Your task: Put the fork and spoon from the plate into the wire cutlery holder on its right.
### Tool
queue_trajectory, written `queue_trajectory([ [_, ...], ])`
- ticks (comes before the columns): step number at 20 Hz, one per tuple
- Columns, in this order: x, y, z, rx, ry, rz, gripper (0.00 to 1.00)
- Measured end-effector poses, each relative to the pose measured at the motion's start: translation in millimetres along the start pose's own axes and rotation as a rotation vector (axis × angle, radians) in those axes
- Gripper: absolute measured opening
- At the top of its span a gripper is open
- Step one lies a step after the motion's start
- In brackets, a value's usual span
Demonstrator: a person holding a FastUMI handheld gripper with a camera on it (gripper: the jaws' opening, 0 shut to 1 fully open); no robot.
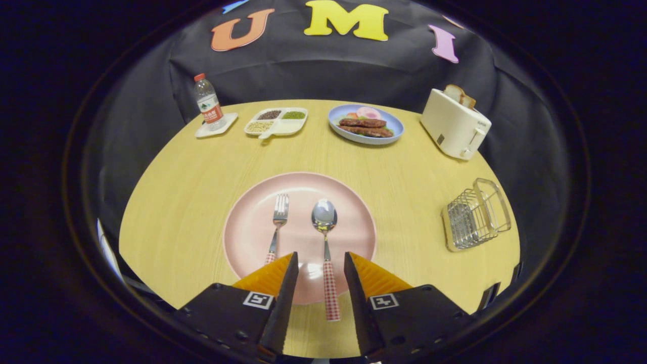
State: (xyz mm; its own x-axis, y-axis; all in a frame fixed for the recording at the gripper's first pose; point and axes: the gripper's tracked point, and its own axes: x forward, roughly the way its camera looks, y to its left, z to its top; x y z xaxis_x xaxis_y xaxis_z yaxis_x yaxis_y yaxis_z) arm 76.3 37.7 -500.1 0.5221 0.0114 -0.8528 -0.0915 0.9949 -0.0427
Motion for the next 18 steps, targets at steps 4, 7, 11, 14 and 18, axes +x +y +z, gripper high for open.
queue_trajectory([
  [4, 12.6, 3.0, -12.1, 0.017, 0.004, 0.019, 0.48],
  [7, 22.7, 3.6, -21.1, 0.046, 0.026, 0.024, 0.42],
  [11, 29.0, -4.2, -21.1, 0.051, 0.015, -0.003, 0.25],
  [14, 30.2, -7.8, -22.6, 0.053, 0.012, -0.016, 0.14],
  [18, 24.5, -8.3, -21.5, 0.048, 0.013, -0.001, 0.07],
])
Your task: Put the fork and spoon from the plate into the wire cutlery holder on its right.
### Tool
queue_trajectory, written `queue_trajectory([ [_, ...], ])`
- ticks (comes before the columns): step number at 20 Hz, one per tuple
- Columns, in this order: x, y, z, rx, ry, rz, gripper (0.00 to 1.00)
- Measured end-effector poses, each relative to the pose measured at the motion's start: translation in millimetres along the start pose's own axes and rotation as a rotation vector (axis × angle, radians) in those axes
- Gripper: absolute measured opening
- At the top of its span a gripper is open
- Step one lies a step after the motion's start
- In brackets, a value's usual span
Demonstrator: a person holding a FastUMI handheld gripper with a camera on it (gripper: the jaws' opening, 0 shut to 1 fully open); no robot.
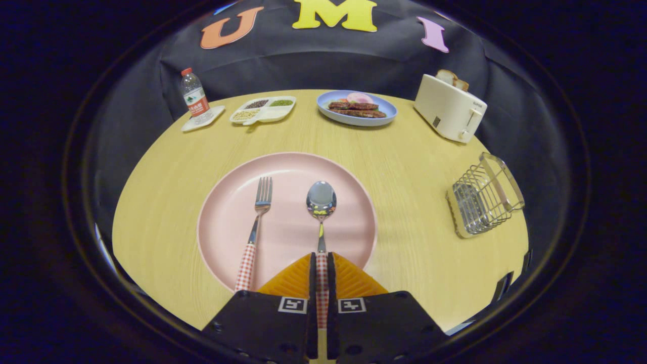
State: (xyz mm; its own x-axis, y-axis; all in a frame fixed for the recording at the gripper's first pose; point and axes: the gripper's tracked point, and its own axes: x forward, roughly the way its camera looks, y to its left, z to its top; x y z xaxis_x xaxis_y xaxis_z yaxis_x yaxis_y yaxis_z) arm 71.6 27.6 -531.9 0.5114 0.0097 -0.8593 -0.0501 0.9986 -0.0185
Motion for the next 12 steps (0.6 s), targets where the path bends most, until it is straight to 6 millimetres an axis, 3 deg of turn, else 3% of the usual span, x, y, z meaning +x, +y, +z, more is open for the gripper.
queue_trajectory([
  [6, -34.8, -10.8, 16.7, 0.030, -0.002, 0.030, 0.07],
  [9, -57.5, -29.8, 31.2, 0.038, -0.013, 0.030, 0.07],
  [12, -80.4, -61.2, 50.9, 0.049, -0.049, 0.017, 0.07],
])
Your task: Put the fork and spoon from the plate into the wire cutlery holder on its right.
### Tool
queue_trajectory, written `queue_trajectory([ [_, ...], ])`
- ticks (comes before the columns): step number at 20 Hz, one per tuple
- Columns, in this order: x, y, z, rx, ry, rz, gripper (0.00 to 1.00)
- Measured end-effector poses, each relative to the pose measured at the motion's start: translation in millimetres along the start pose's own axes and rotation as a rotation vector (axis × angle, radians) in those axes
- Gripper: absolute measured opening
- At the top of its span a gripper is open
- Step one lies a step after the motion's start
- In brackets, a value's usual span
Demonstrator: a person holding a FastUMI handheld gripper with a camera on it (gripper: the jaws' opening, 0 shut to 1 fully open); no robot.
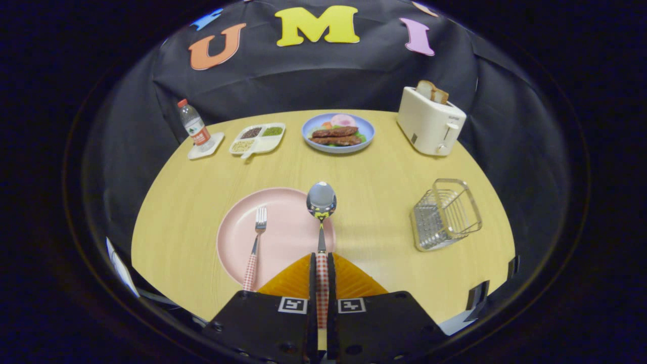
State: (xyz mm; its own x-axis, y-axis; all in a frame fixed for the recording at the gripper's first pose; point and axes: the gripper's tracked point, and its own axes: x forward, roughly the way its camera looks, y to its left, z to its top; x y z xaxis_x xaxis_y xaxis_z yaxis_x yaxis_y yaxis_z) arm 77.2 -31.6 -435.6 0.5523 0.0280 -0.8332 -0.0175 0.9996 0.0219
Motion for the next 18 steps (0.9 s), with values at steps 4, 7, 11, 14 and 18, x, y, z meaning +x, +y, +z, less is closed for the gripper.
queue_trajectory([
  [4, -22.9, -51.8, 23.8, 0.019, -0.041, -0.045, 0.07],
  [7, -30.8, -89.6, 28.5, 0.040, -0.042, -0.083, 0.07],
  [11, -35.4, -129.0, 16.1, 0.073, 0.003, -0.107, 0.07],
  [14, -36.9, -146.5, 6.8, 0.089, 0.052, -0.099, 0.07],
  [18, -37.6, -150.7, -5.0, 0.103, 0.178, -0.046, 0.07],
])
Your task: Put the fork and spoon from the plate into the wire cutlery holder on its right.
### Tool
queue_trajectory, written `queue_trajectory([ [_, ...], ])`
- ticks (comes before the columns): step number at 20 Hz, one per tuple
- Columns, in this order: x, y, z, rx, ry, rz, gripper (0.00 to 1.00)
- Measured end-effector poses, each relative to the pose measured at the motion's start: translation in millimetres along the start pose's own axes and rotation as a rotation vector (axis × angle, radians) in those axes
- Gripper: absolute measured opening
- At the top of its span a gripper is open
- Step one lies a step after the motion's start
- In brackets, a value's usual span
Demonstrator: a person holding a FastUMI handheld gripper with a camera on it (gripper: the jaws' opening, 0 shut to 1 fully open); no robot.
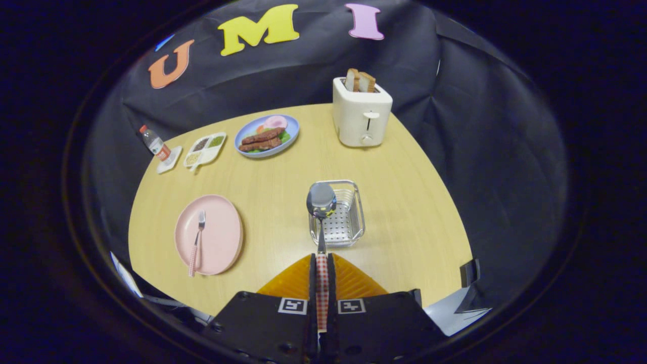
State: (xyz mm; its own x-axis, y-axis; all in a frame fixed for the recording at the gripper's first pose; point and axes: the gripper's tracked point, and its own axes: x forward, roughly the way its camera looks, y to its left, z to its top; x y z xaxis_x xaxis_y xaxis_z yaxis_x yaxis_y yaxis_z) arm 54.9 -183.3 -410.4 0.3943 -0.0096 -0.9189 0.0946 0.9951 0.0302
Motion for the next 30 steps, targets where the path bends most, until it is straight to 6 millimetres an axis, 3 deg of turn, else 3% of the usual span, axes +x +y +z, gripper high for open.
queue_trajectory([
  [10, 21.2, -28.3, 27.8, -0.034, 0.217, 0.034, 0.07],
  [16, 35.2, -37.6, 24.7, -0.061, 0.416, 0.046, 0.07],
  [23, 51.2, -36.0, 38.4, -0.066, 0.467, 0.052, 0.09],
  [28, 47.7, -26.6, 67.7, -0.076, 0.335, 0.069, 0.10],
  [30, 38.7, -16.5, 74.8, -0.072, 0.288, 0.096, 0.17],
])
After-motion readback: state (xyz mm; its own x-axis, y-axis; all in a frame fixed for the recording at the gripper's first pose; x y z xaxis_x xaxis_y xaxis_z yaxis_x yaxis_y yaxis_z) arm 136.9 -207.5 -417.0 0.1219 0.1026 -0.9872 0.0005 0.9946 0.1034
